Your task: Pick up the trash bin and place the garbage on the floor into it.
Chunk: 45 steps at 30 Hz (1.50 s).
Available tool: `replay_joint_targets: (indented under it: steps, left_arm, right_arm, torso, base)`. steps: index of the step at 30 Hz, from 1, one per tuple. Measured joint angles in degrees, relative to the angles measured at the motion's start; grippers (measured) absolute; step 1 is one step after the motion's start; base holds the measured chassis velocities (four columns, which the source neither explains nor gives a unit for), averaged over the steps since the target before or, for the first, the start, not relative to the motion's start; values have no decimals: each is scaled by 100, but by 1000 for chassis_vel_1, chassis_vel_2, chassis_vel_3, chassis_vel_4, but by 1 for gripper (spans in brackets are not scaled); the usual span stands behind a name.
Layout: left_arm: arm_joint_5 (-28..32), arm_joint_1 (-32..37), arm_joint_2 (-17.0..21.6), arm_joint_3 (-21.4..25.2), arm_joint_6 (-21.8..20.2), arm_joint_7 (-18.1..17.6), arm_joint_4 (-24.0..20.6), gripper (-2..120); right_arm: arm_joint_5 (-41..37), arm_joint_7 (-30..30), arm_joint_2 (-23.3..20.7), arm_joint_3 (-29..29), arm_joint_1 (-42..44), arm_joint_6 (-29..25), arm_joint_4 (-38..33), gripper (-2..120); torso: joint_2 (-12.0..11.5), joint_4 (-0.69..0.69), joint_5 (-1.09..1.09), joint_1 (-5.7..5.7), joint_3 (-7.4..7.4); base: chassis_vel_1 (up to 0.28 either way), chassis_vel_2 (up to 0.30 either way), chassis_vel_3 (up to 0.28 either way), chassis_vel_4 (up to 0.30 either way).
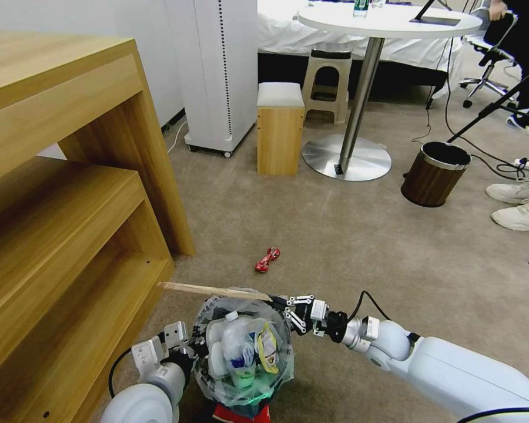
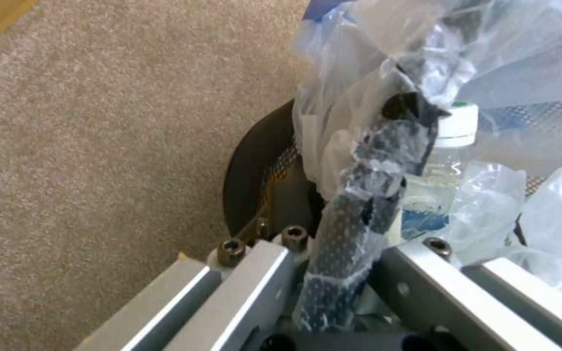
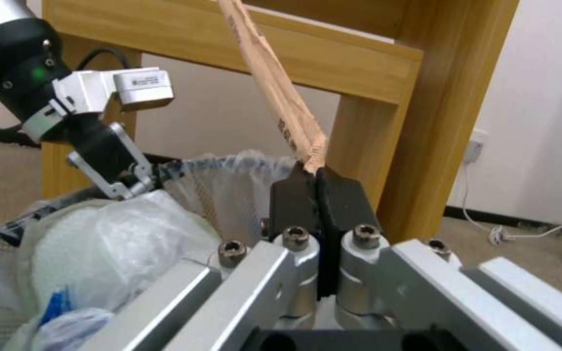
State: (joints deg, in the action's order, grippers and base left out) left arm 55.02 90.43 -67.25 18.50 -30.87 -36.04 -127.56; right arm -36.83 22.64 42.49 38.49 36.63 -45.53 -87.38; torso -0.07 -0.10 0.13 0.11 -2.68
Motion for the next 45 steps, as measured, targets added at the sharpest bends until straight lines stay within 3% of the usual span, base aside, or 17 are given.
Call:
replay_joint_targets:
  steps: [15, 31, 34, 40, 45]
  left_arm:
    - [2, -26, -40, -14, 10, 0, 15, 0]
    - [8, 3, -58, 23, 13, -1, -59, 0]
    - [37, -34, -35, 34, 27, -1, -53, 0]
    - [238, -157, 91, 146, 39, -96, -48, 0]
    - [289, -149, 179, 191, 55, -114, -45, 0]
  right_arm:
    - [152, -6, 3, 9, 140, -42, 58, 1]
    - [316, 65, -155, -284, 506, -73, 56, 57]
    - [310, 102, -253, -479, 655, -74, -12, 73]
    - [312, 152, -397, -827, 1053, -74, -130, 92]
    - [334, 161, -478, -1191, 1366, -74, -218, 92]
  torso:
    - [0, 1, 0, 0, 1]
    - [0, 0, 1, 0, 1]
    - [0, 1, 0, 0, 0]
    - [0, -1, 0, 0, 0]
    - [0, 0, 1, 0, 0]
  base:
    - [0, 0, 0, 0]
    - [0, 0, 0, 0]
    - [0, 0, 0, 0]
    - [0, 0, 0, 0]
    - [0, 0, 0, 0]
